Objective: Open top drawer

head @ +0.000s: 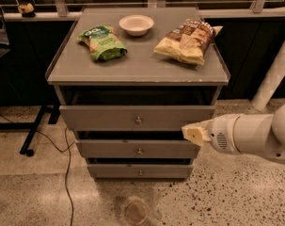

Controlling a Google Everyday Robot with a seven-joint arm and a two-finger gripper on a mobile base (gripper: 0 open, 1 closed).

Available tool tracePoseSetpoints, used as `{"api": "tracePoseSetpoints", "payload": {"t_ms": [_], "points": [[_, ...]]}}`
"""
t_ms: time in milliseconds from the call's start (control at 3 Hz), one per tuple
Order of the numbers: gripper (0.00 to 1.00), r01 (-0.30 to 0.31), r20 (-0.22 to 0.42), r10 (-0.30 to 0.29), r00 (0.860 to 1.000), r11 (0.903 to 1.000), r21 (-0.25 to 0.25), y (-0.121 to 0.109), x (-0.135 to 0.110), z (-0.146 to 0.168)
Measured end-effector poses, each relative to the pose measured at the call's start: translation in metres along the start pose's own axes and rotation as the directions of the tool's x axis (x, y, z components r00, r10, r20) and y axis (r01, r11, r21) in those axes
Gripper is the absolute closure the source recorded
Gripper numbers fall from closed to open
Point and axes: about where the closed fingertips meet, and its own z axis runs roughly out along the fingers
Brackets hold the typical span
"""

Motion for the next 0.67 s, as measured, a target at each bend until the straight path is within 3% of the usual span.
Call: {"api": "tracePoseSetpoints", "payload": {"t_ms": [333, 667], "points": [[1.00, -0.081, 0.034, 0.079, 0.996, 0.9941, 0.072, -0.024, 0.012, 0.024], [1.00, -0.131, 0.088, 0.130, 0.988, 0.9912, 0.014, -0.037, 0.012, 0.046]]}}
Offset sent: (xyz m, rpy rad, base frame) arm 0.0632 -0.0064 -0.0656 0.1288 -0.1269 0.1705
